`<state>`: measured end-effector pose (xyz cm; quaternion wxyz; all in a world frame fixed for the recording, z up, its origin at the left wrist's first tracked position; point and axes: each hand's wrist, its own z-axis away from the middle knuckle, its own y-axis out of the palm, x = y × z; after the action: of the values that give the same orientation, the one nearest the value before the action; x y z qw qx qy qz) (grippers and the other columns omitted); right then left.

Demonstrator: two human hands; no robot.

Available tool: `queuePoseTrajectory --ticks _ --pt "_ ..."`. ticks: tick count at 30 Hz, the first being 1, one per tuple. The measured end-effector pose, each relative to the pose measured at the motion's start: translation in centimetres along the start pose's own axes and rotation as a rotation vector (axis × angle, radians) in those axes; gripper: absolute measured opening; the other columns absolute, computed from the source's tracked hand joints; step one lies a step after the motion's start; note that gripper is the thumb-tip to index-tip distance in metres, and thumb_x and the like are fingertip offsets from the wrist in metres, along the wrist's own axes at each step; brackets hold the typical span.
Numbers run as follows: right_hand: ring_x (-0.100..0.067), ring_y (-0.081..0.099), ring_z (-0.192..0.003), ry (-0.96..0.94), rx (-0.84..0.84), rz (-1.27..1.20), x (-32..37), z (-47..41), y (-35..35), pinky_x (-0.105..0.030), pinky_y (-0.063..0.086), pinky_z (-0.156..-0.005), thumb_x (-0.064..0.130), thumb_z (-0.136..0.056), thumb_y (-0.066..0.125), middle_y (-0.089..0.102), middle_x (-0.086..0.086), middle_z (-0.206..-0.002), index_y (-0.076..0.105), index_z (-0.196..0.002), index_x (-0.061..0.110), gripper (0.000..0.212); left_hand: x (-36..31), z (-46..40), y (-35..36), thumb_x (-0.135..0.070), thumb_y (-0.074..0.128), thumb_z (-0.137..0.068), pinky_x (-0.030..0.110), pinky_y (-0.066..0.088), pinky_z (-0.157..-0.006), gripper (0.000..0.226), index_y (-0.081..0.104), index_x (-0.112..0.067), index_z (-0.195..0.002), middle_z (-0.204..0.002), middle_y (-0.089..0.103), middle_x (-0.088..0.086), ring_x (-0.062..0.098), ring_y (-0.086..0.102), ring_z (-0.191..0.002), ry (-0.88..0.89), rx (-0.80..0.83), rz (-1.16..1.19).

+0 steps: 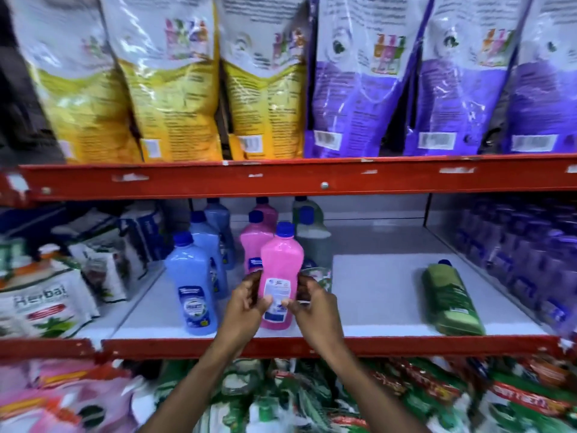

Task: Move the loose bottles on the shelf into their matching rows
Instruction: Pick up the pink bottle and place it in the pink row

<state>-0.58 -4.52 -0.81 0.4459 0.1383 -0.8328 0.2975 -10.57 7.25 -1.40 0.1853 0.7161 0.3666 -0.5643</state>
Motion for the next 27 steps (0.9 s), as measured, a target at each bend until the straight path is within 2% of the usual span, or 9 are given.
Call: queuePoseTrajectory --ticks 5,9,11,14,16,18,20,24,27 --pt "-0.017 0.072 -0.094 -0.022 0.010 0.111 0.8 -1.6 3.7 -0.027 0.056 -0.084 0.000 -0.080 0.069 0.077 -0.005 -0.108 0.066 -0.116 0.013 0.038 1.3 -1.0 -1.8 0.011 0.054 -0.093 0.047 0.052 -0.103 0.041 0.048 0.003 -0.132 -0.126 0.065 0.023 0.034 0.064 -0.116 -0.028 -0.067 -0.073" --pt "-0.009 0.066 -0.091 0.019 -0.045 0.062 0.4 -1.9 4.7 0.000 0.047 -0.074 -0.006 -0.080 0.067 0.072 0.000 -0.110 0.065 -0.124 0.013 0.048 1.8 -0.8 -2.8 -0.005 0.060 -0.088 0.044 0.054 -0.094 0.030 0.058 -0.009 -0.118 -0.112 0.072 0.010 0.029 0.067 -0.106 -0.044 -0.101 -0.121" --pt "-0.008 0.068 -0.083 0.054 -0.088 0.029 0.1 -2.0 4.8 0.005 0.043 -0.067 -0.008 -0.080 0.064 0.070 0.001 -0.102 0.065 -0.120 0.010 0.044 2.0 -0.5 -3.2 -0.014 0.053 -0.084 0.032 0.051 -0.087 0.021 0.058 -0.013 -0.104 -0.100 0.069 -0.001 0.022 0.063 -0.096 -0.076 -0.094 -0.153" --pt "-0.019 0.072 -0.091 0.081 -0.053 0.011 -0.2 -2.1 4.5 -0.023 0.058 -0.083 -0.008 -0.080 0.061 0.074 -0.002 -0.100 0.063 -0.114 0.010 0.039 1.8 -0.1 -3.5 0.001 0.045 -0.093 0.012 0.043 -0.075 0.018 0.052 -0.015 -0.094 -0.086 0.059 -0.009 0.010 0.056 -0.081 -0.029 -0.067 -0.263" --pt "-0.018 0.071 -0.100 0.080 0.104 -0.059 -0.2 -1.9 4.3 -0.033 0.058 -0.091 -0.006 -0.078 0.063 0.074 -0.005 -0.110 0.060 -0.117 0.014 0.044 1.6 0.1 -3.6 0.006 0.044 -0.094 0.024 0.046 -0.078 0.016 0.052 -0.008 -0.093 -0.082 0.058 -0.003 0.016 0.057 -0.077 0.011 -0.038 -0.341" --pt "-0.011 0.068 -0.107 0.072 0.289 -0.156 -0.4 -1.7 4.1 -0.024 0.055 -0.094 -0.004 -0.077 0.069 0.070 -0.001 -0.119 0.055 -0.123 0.019 0.054 1.6 0.2 -3.6 0.005 0.047 -0.093 0.038 0.048 -0.075 0.013 0.050 -0.007 -0.092 -0.080 0.059 0.002 0.025 0.059 -0.075 0.035 -0.034 -0.389" --pt "-0.009 0.067 -0.110 0.074 0.329 -0.139 -0.7 -1.9 3.8 -0.016 0.054 -0.090 0.001 -0.077 0.074 0.067 0.003 -0.123 0.053 -0.129 0.020 0.060 1.7 0.3 -3.5 0.004 0.053 -0.091 0.033 0.046 -0.071 0.014 0.049 -0.009 -0.097 -0.084 0.059 0.000 0.024 0.060 -0.078 0.046 -0.077 -0.403" --pt "0.001 0.066 -0.100 0.080 0.294 -0.064 -1.0 -2.5 3.6 -0.008 0.053 -0.079 0.004 -0.081 0.075 0.067 0.008 -0.121 0.053 -0.135 0.023 0.061 1.3 0.3 -3.4 -0.007 0.071 -0.086 0.032 0.053 -0.085 0.043 0.046 -0.006 -0.121 -0.113 0.068 0.007 0.026 0.067 -0.105 0.046 -0.141 -0.398" --pt "-0.016 0.066 -0.111 0.095 0.260 -0.041 -1.4 -2.8 3.8 -0.024 0.056 -0.092 -0.003 -0.085 0.068 0.067 -0.002 -0.124 0.052 -0.132 0.017 0.054 1.2 0.2 -3.2 -0.009 0.070 -0.086 0.044 0.055 -0.098 0.056 0.045 -0.006 -0.136 -0.129 0.067 0.011 0.028 0.066 -0.114 0.066 -0.115 -0.404"
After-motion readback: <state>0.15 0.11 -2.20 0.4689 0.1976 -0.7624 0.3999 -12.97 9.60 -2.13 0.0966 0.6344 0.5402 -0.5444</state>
